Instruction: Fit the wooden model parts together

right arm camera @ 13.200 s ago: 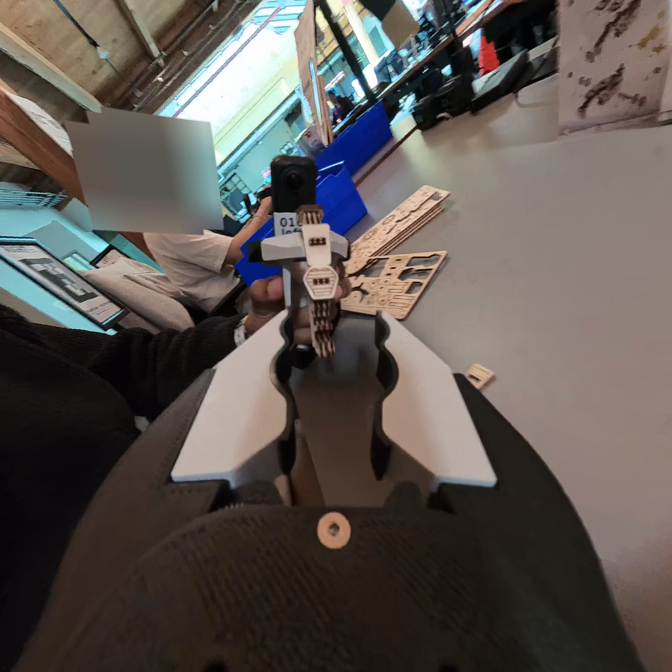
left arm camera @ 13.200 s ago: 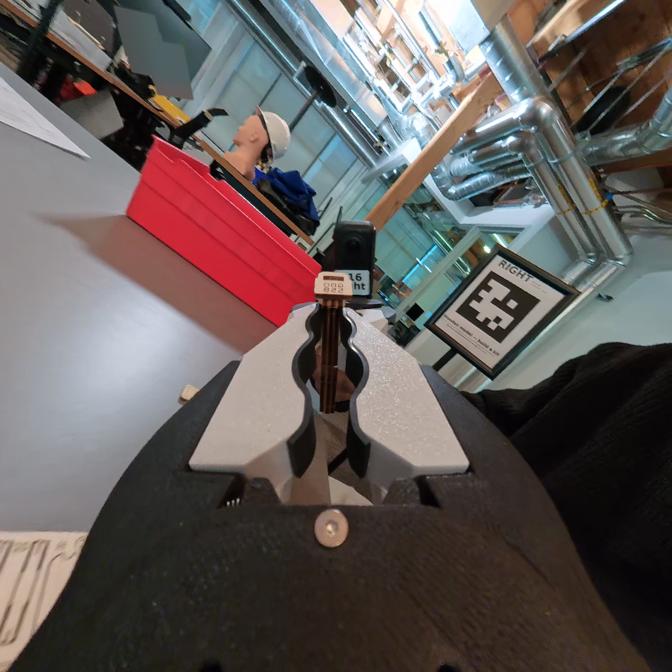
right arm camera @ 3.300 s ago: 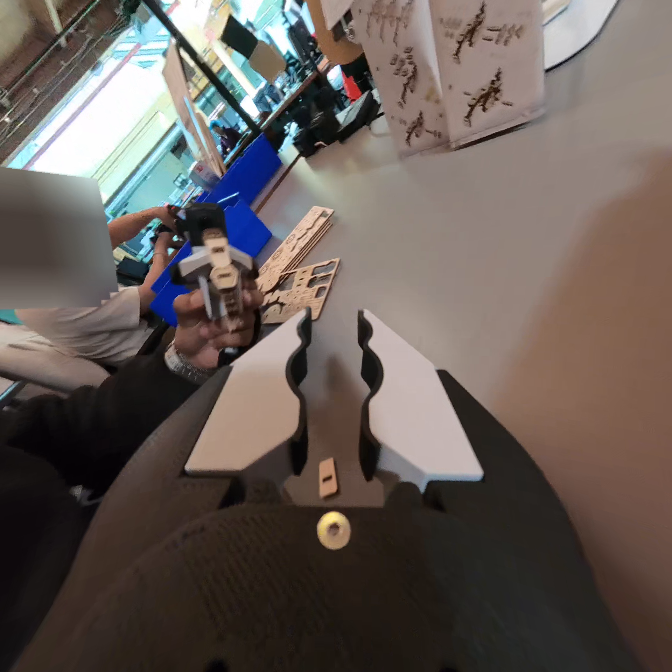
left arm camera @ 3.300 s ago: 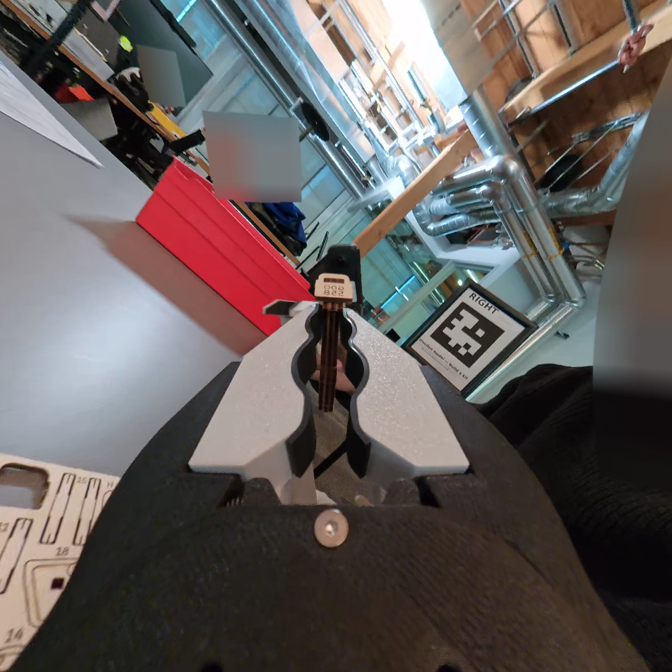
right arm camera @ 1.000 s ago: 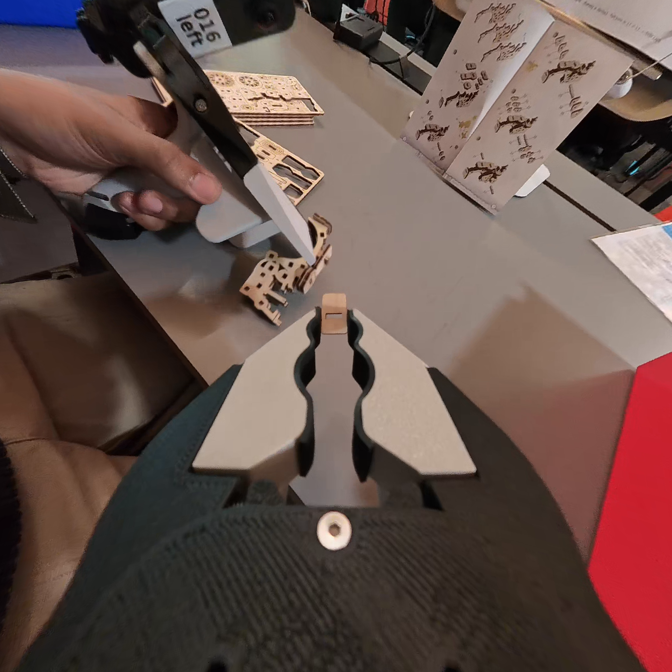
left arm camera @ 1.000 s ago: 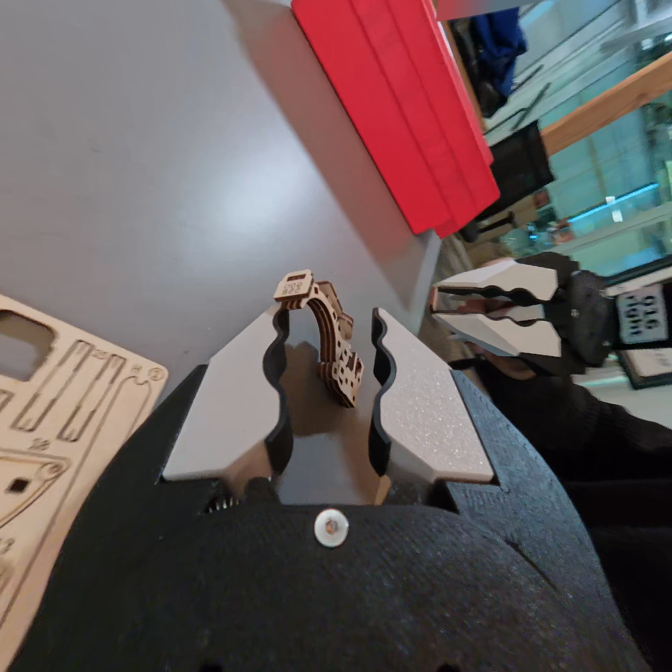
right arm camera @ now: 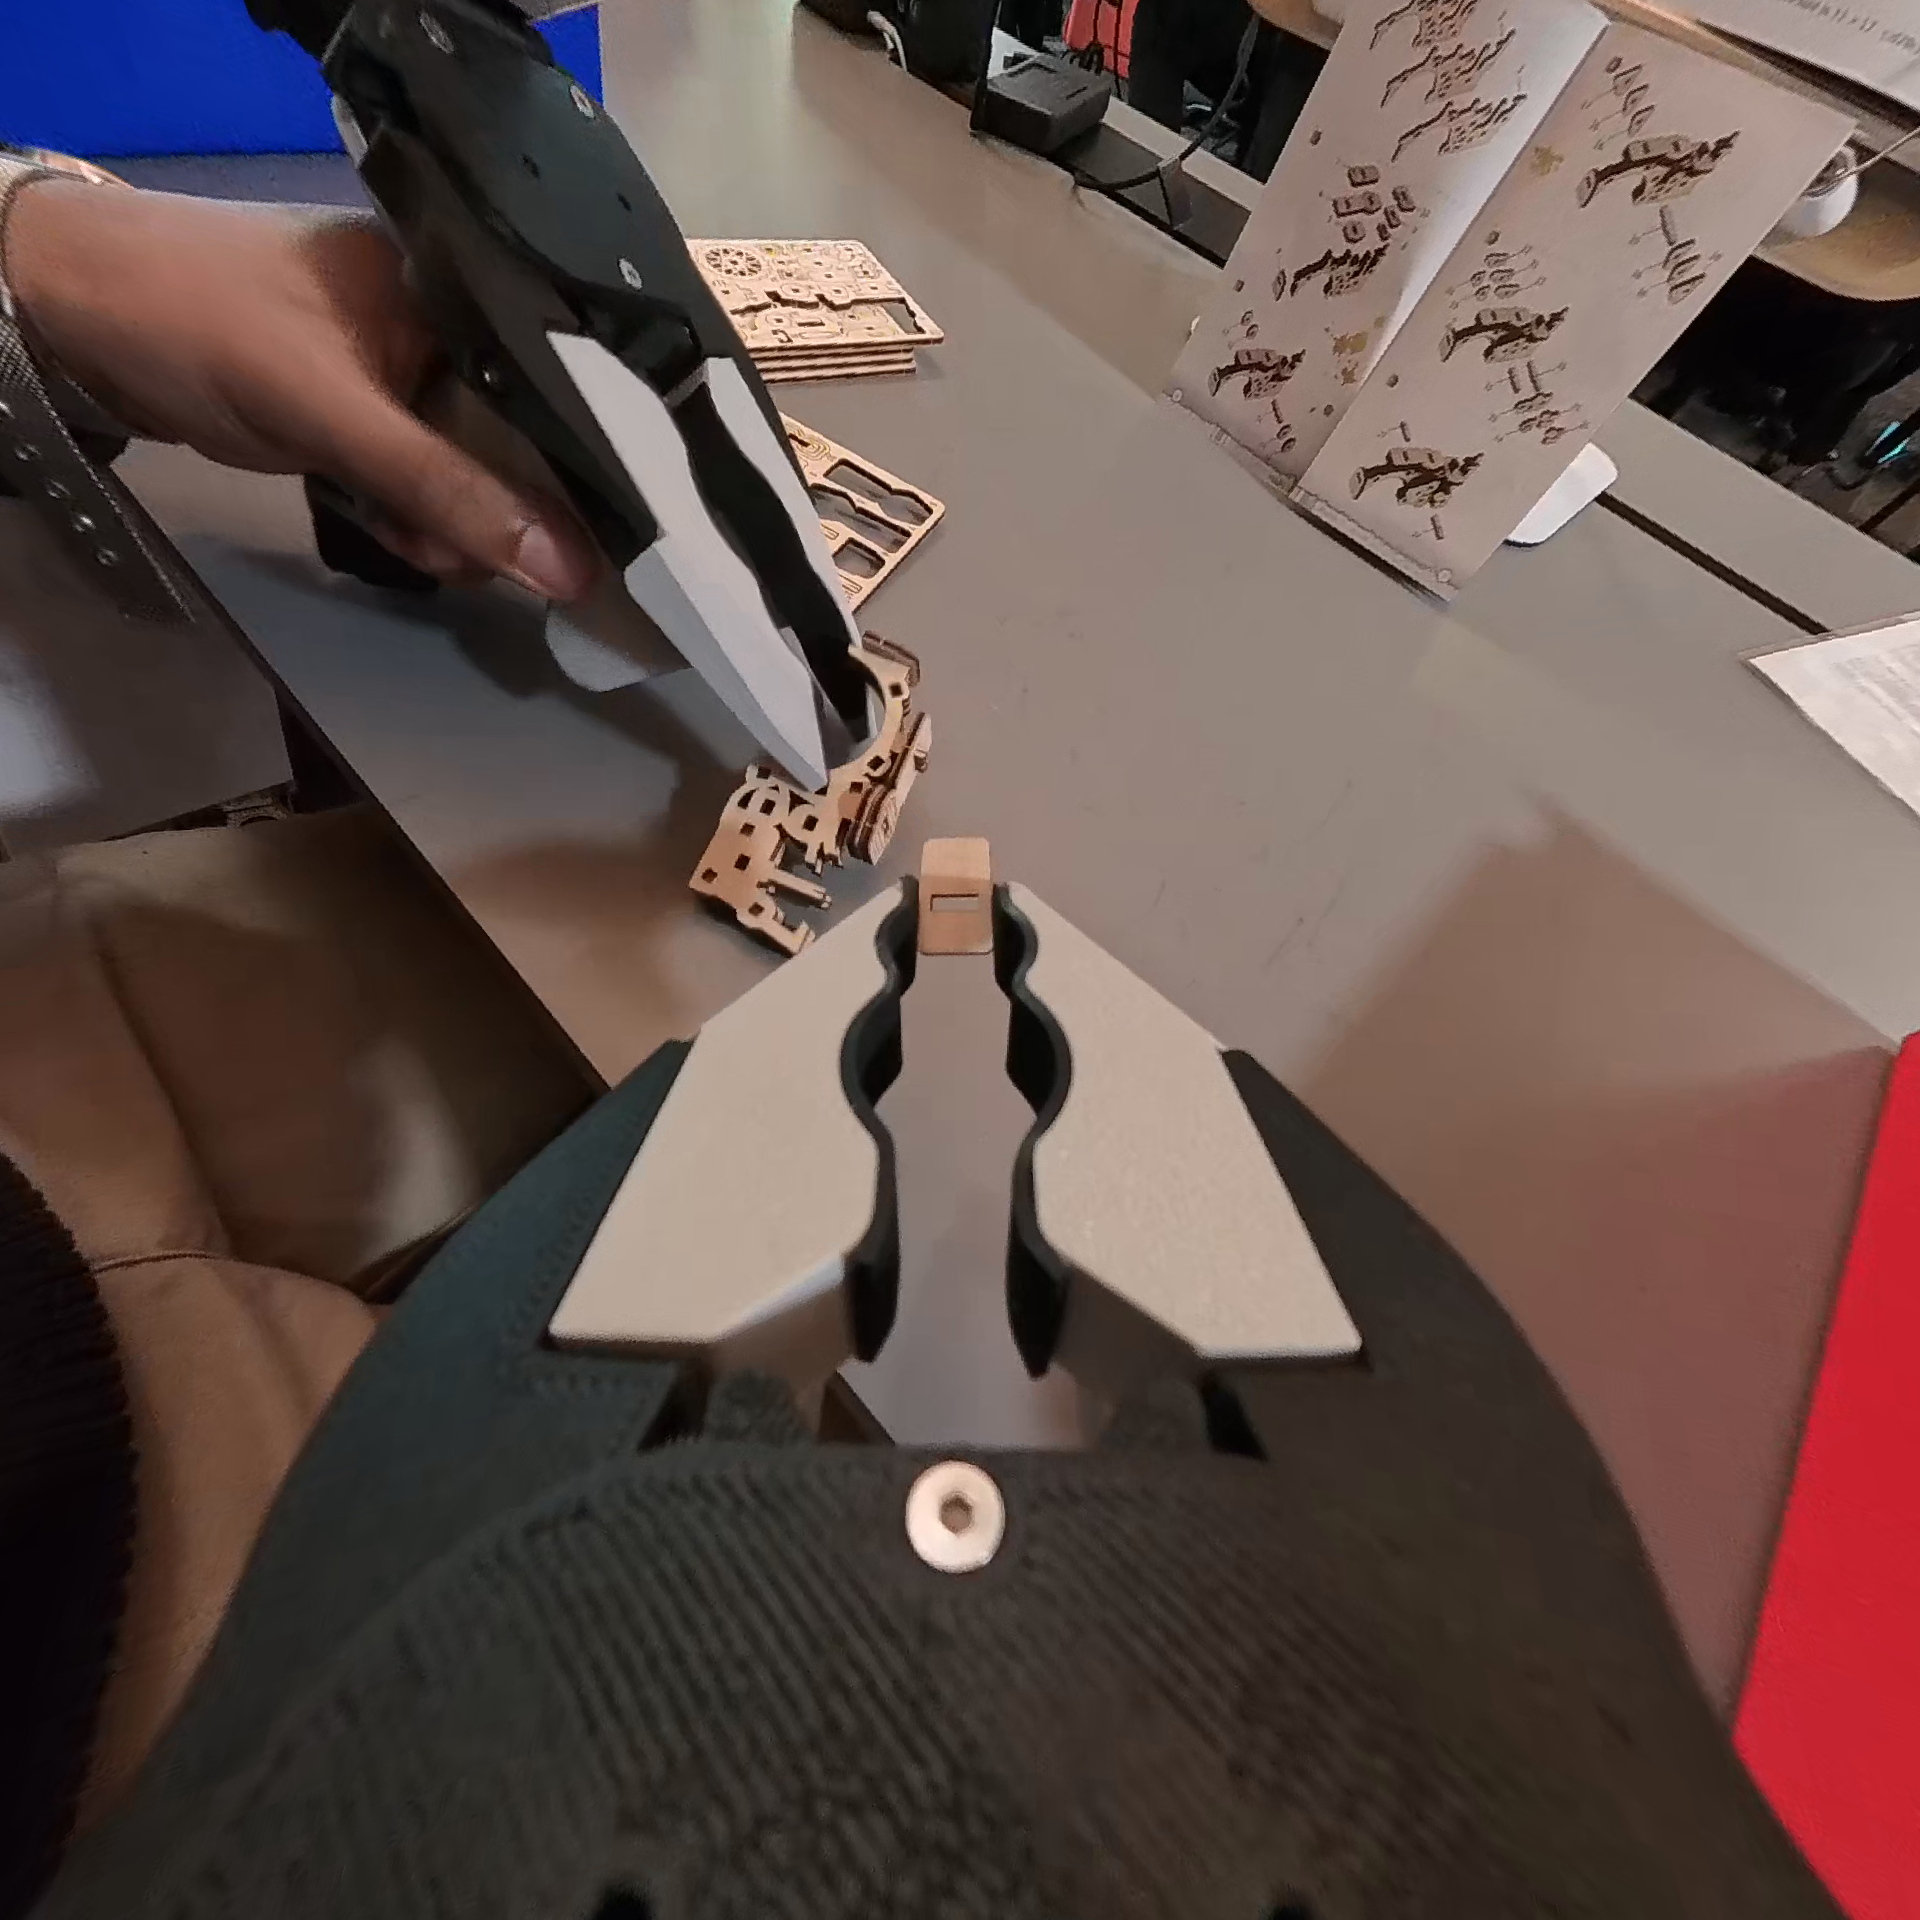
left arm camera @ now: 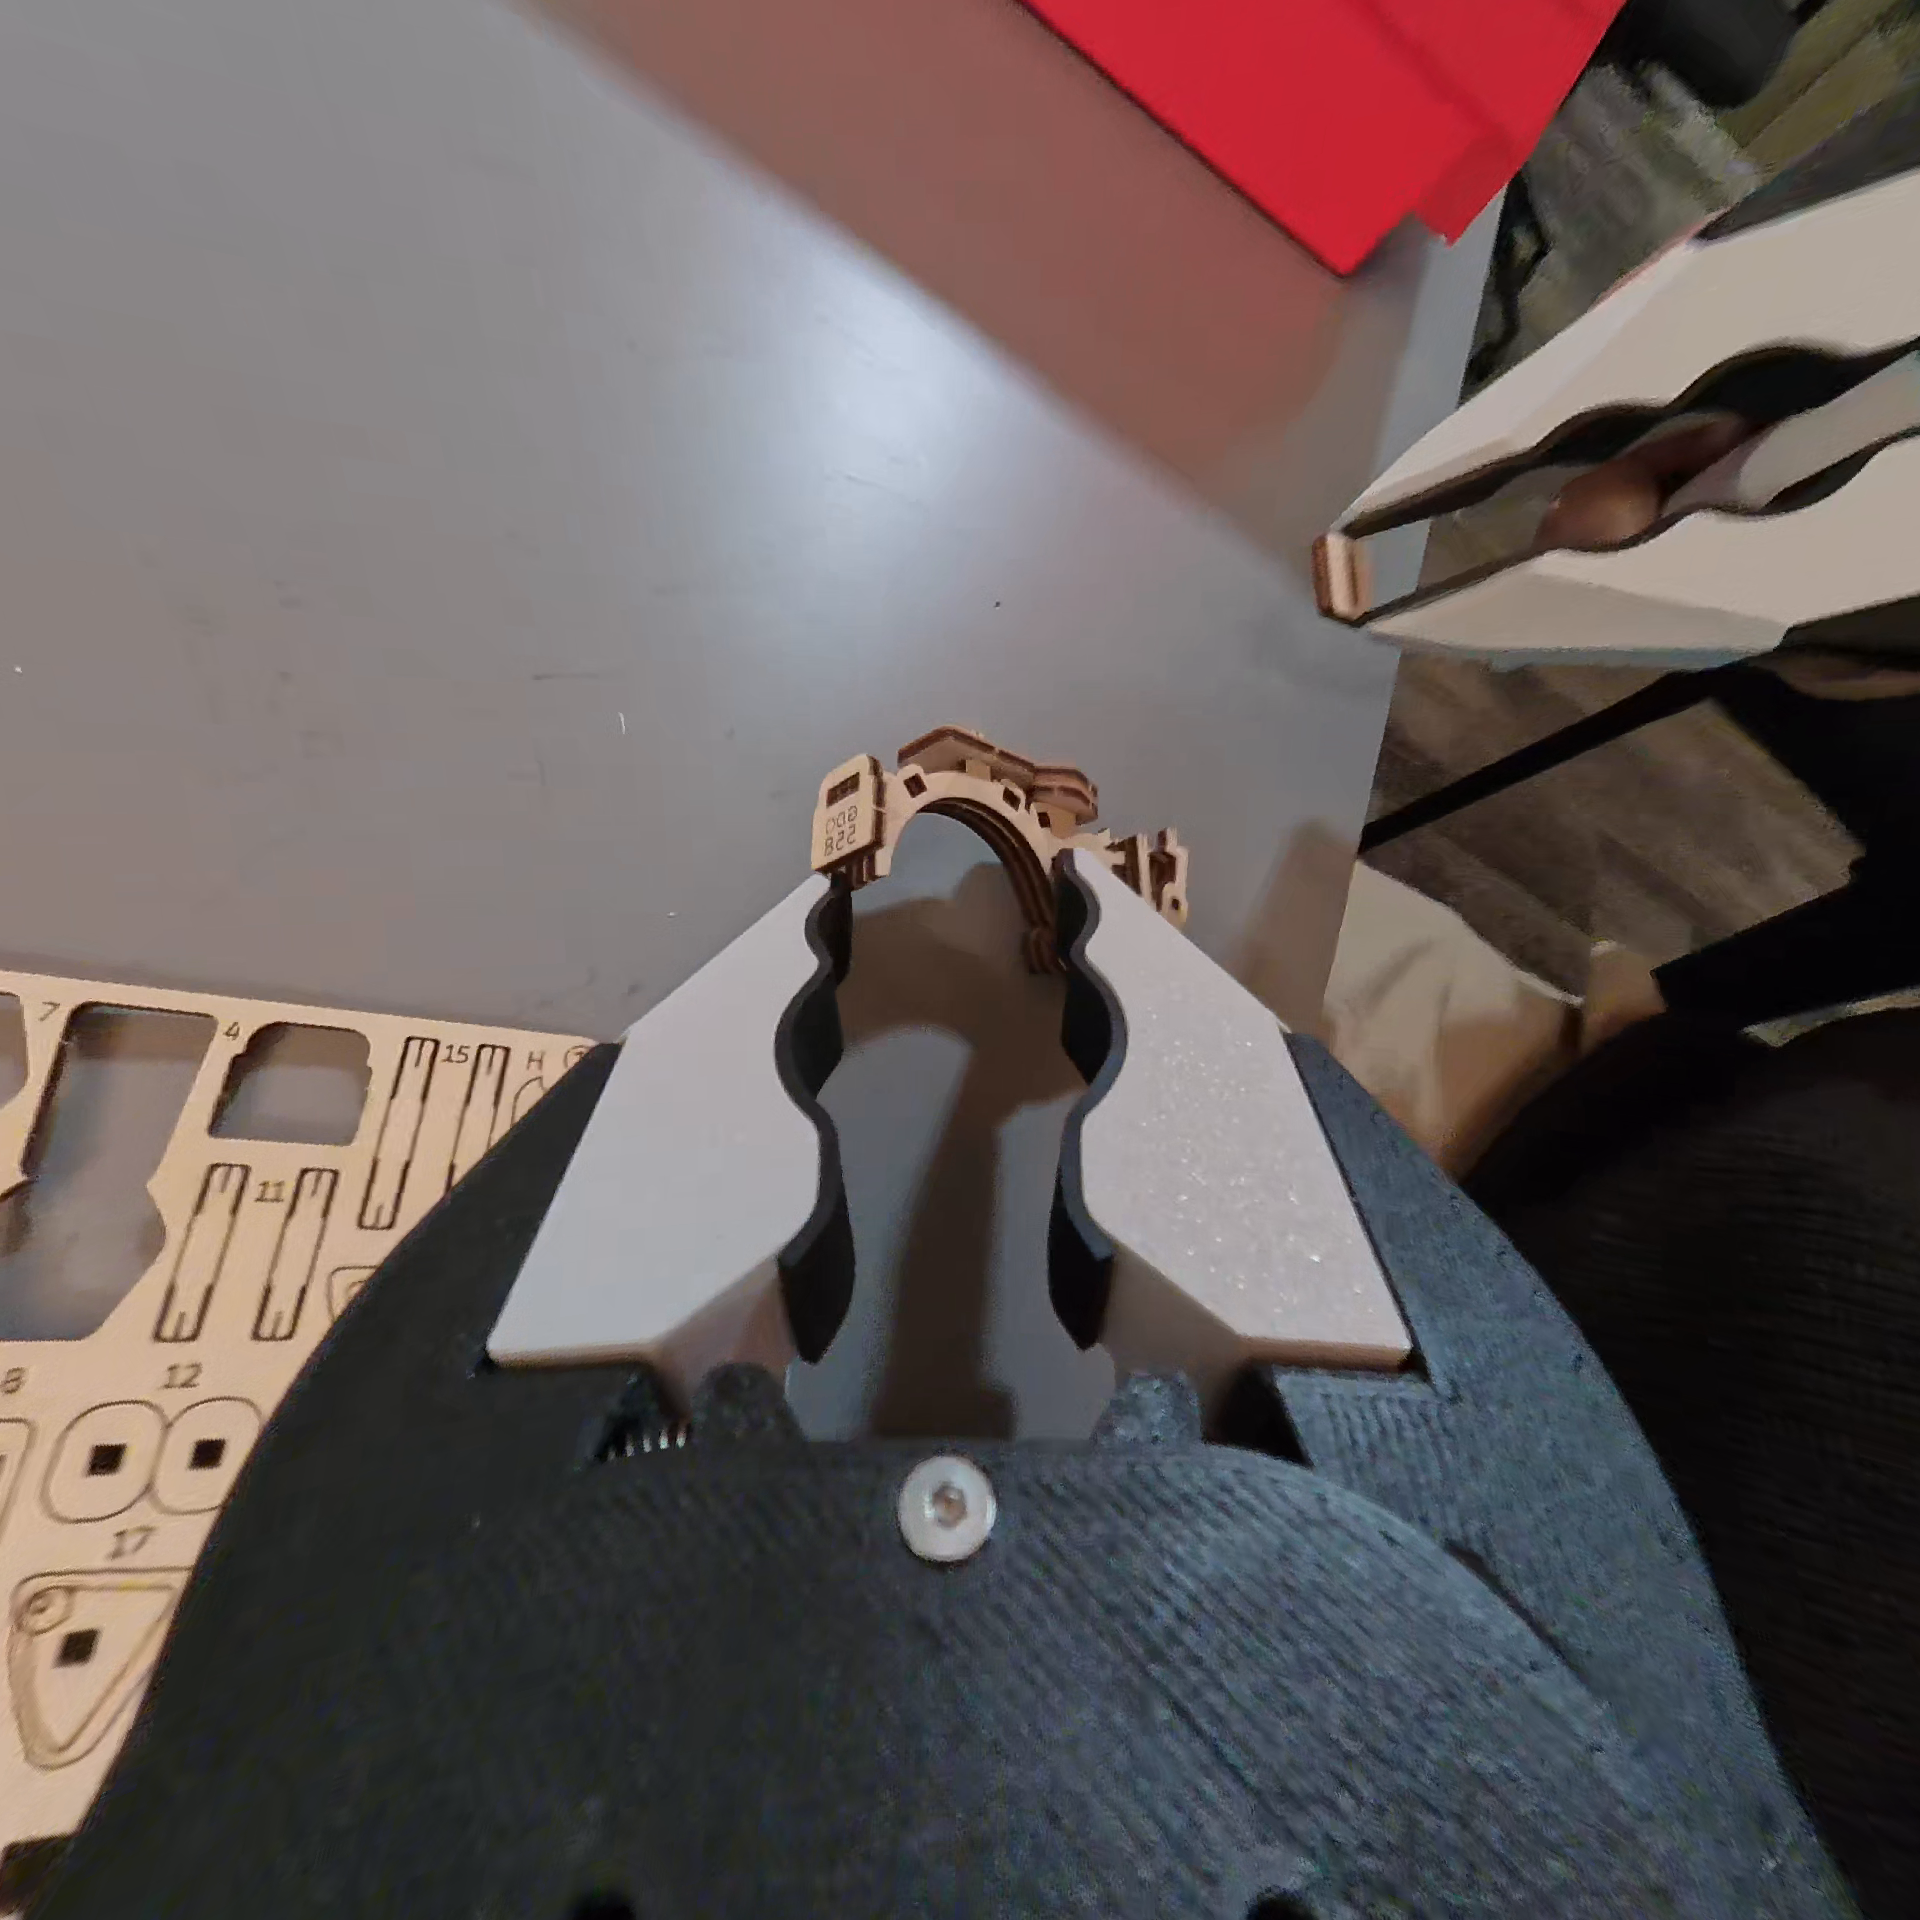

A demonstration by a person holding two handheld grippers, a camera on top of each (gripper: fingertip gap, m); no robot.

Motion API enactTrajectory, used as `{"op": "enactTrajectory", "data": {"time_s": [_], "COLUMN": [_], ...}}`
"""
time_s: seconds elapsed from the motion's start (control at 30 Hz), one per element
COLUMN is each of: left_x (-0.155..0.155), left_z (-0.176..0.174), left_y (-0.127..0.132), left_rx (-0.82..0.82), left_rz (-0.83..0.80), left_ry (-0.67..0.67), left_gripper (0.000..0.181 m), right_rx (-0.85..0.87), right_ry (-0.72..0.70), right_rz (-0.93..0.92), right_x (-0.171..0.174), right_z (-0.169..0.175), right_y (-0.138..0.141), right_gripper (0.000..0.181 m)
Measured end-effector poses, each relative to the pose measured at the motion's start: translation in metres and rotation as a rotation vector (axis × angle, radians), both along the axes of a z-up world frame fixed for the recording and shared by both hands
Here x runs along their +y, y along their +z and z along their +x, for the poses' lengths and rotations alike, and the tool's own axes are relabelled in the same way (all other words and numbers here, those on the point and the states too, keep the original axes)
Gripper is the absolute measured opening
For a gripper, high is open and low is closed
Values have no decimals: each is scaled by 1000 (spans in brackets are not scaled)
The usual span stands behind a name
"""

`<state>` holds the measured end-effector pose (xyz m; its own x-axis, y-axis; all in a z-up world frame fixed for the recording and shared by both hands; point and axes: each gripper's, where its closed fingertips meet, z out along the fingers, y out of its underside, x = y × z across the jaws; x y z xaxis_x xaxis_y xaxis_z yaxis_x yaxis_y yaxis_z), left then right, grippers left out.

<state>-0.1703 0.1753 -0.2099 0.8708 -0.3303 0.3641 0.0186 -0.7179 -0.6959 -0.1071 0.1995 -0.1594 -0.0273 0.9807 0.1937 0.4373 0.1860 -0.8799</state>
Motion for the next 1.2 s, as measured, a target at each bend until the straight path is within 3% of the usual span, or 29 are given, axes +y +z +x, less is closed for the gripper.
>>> {"op": "enactTrajectory", "data": {"time_s": [0.13,0.27,0.37,0.5,0.57,0.67,0.73,0.8,1.03,1.2], "left_x": [1,8,12,6,2,-7,-13,-18,-18,-17], "left_z": [-14,-19,-7,28,35,48,59,67,79,82], "left_y": [-5,3,19,40,43,46,53,58,53,47], "left_rx": [267,443,403,239,229,207,188,192,299,346], "left_rz": [55,157,252,381,417,460,503,531,573,572], "left_ry": [-21,3,4,-118,-160,-253,-306,-347,-369,-378], "left_gripper": [58,57,54,49,42,34,33,32,16,10], "right_rx": [2,4,11,14,4,15,31,67,-91,-70], "right_ry": [3,6,13,80,163,299,322,304,288,312], "right_rz": [5,6,-8,-157,-321,-739,-1002,-1133,-1115,-1218], "right_x": [-1,-1,-3,-15,-30,-52,-50,-40,-46,-47], "right_z": [0,-1,-1,-1,0,4,5,6,12,13], "right_y": [1,1,1,0,-1,10,19,24,-1,6], "right_gripper": [13,13,13,13,13,13,13,13,13,13]}}
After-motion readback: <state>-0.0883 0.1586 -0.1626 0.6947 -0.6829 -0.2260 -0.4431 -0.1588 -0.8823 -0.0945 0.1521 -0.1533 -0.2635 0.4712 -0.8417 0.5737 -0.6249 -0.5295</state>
